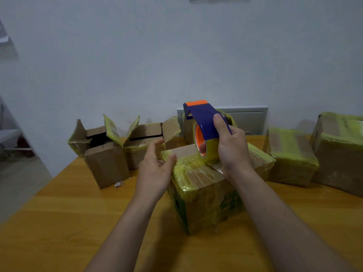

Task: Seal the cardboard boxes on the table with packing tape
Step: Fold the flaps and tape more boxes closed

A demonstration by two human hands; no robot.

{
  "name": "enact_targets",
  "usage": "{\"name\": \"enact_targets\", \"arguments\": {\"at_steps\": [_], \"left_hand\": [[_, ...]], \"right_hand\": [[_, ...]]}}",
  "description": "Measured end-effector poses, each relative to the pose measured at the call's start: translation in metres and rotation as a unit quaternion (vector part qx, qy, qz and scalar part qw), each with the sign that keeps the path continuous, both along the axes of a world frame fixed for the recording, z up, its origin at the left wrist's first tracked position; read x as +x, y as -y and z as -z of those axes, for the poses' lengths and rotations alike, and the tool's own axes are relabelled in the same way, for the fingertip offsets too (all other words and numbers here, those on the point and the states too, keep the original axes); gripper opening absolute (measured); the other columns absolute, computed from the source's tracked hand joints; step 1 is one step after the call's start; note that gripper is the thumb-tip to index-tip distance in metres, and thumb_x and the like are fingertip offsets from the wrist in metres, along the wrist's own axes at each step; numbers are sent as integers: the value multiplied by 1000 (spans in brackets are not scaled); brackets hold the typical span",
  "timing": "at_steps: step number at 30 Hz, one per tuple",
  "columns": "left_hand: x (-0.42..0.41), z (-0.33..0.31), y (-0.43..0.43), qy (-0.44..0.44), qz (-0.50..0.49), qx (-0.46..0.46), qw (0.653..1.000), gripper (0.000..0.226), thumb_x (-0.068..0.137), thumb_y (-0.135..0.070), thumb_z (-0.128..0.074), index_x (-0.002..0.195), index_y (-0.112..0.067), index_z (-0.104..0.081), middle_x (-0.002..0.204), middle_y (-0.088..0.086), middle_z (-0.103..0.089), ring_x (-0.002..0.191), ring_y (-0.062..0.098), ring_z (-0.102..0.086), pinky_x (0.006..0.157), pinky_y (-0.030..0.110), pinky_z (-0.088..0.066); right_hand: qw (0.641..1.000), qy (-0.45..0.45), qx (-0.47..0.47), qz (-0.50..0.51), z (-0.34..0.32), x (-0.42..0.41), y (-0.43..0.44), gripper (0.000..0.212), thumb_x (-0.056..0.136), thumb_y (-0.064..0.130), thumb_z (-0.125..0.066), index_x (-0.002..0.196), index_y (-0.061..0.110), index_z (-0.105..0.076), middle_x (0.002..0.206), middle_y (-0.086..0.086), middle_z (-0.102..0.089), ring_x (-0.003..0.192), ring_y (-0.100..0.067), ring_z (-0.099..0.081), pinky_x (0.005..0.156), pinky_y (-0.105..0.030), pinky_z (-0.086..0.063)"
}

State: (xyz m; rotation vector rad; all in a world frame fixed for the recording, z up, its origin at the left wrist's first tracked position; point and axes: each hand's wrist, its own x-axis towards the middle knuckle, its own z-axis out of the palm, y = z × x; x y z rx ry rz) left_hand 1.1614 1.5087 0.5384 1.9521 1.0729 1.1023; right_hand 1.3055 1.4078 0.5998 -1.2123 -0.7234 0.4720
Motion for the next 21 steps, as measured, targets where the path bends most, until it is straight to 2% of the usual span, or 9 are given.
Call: {"name": "enact_targets", "arguments": {"at_steps": [2,5,8,9,11,13,15,18,21], "left_hand": [[-4,0,-7,-65,-19,5,998,36,99,-56,-57,132,-41,-54,100,-8,-68,91,16,-64,78,44,-56],[-1,1,-12,-172,-36,5,984,45,99,-70,-32,127,-40,-52,110,-5,-62,102,19,-55,81,41,-43],[13,0,-4,-6,36,-91,995,34,107,-46,-37,111,-18,-56,105,3,-61,108,30,-56,74,36,-40],[14,-1,0,17,44,-103,994,29,109,-39,-39,111,-16,-55,105,3,-60,109,30,-56,72,32,-39],[6,1,4,35,86,-81,992,28,108,-44,-44,128,-27,-52,121,-8,-58,117,17,-56,74,23,-41],[-9,8,10,55,187,-70,978,65,91,-67,-59,148,-44,-38,140,-23,-45,123,-7,-51,85,12,-45],[-22,16,9,24,248,-44,967,103,62,-86,-71,152,-50,-36,147,-22,-39,130,-5,-47,98,19,-47],[-28,21,3,-8,253,-6,968,115,43,-90,-78,146,-50,-45,146,-15,-41,132,12,-47,105,37,-48],[-19,19,11,6,202,-8,979,111,37,-92,-77,137,-51,-54,139,-16,-45,126,13,-48,99,38,-50]], "right_hand": [[1000,0,6,-1,0,0,1,36,102,45,-50,101,15,-69,66,8,-72,55,-5,-67,48,-16,-49],[1000,-12,21,3,0,2,5,38,103,44,-50,101,12,-70,65,6,-71,53,-6,-66,48,-19,-50],[1000,-7,25,0,0,1,8,37,103,43,-50,98,13,-71,67,3,-71,53,-9,-66,49,-22,-51],[1000,-5,26,0,-1,1,9,35,103,42,-50,96,15,-70,67,5,-71,54,-8,-66,49,-21,-51],[1000,2,30,3,-2,0,13,33,104,41,-49,93,17,-69,65,7,-71,53,-7,-66,48,-19,-50],[999,1,41,9,-4,0,16,35,104,40,-49,90,16,-70,62,7,-69,51,-5,-64,47,-18,-49],[998,-8,52,28,-4,2,19,37,105,40,-48,91,14,-71,61,8,-69,50,-4,-63,47,-17,-48],[995,-30,81,57,-6,5,23,40,105,37,-46,100,5,-69,59,10,-66,48,-2,-61,45,-15,-45],[990,-25,104,89,-6,11,32,43,105,35,-46,106,-1,-68,60,10,-67,49,-3,-62,45,-14,-45]]}}
